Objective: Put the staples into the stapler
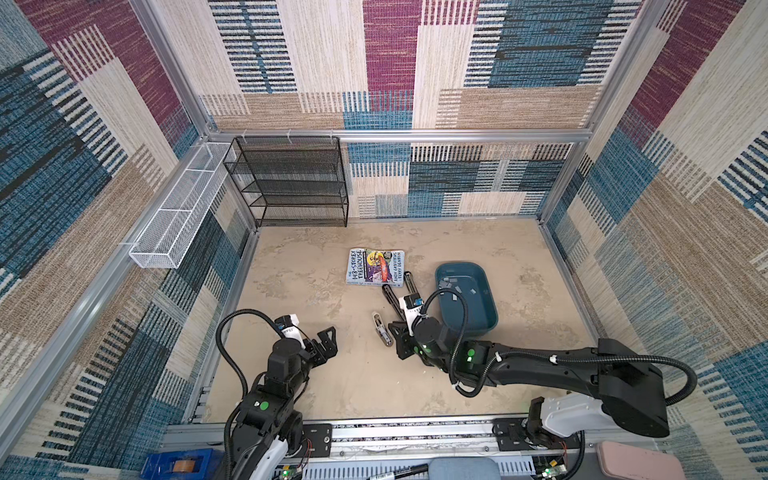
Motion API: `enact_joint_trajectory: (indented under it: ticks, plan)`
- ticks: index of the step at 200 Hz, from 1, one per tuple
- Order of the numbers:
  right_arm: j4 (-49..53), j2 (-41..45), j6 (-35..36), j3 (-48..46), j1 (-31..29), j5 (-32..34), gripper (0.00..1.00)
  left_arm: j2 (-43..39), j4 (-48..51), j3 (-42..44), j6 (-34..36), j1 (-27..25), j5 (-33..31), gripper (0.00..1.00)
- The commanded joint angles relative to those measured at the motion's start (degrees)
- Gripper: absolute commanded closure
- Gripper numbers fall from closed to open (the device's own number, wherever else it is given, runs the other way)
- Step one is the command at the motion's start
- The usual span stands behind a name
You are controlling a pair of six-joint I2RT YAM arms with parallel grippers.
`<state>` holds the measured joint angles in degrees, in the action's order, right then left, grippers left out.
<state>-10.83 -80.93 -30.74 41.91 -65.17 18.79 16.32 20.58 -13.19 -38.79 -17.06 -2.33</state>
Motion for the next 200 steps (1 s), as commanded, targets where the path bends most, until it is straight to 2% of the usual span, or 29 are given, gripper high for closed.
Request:
enact_joint_trajectory:
  ticks: [1, 33, 63, 84, 95, 121, 146, 162, 172, 179, 189, 200]
  plan:
    - [-3.0, -0.6, -2.5, 1.7, -0.3, 4.6, 0.92, -5.6, 7.2, -0.3, 0.2, 0.0, 1.7, 0.01]
    - [2.0, -2.7, -4.1, 7.1, -0.2, 4.8, 0.92, -9.5, 11.6, -0.2, -1.6, -0.1, -0.6, 0.01]
    - [7.1, -5.2, -4.3, 9.2, -0.2, 3.7, 0.92, -5.7, 11.3, -1.2, -1.5, 0.0, 0.4, 0.01]
    - [5.5, -6.2, -2.6, 6.9, -0.2, 4.5, 0.91, -2.8, 12.7, -5.0, 0.1, 0.0, 0.9, 0.01]
    - [2.9, -7.1, 0.5, 6.1, -0.2, 4.5, 0.92, -1.6, 13.1, -7.0, 1.5, 0.0, 1.5, 0.01]
    - [-0.4, -9.9, 4.6, 6.5, -0.1, 4.5, 0.92, 2.1, 7.1, -7.4, 5.0, -0.1, 3.9, 0.01]
    - [-1.0, -12.9, 8.0, 7.5, 0.0, 0.7, 0.91, 8.9, 3.1, -10.3, 8.9, -0.1, 2.5, 0.03]
    - [3.4, -16.9, 8.8, 11.6, 0.1, 2.7, 0.95, 12.6, 1.2, -9.2, 7.9, 0.0, 1.6, 0.03]
    - [3.8, -18.6, 9.7, 12.9, 0.1, 2.7, 0.94, 14.1, -3.0, -5.6, 7.9, -0.1, 1.6, 0.05]
    - [4.2, -19.8, 9.9, 13.8, 0.1, 2.9, 0.95, 14.7, -2.5, -5.8, 6.4, 0.0, 0.8, 0.06]
    - [5.1, -21.3, 9.5, 15.0, 0.1, 3.4, 0.95, 14.8, -1.2, -7.4, 8.2, 0.0, 3.2, 0.06]
    - [5.5, -22.2, 9.2, 15.8, 0.1, 2.8, 0.95, 13.9, -5.0, -5.9, 9.3, -0.1, 5.9, 0.06]
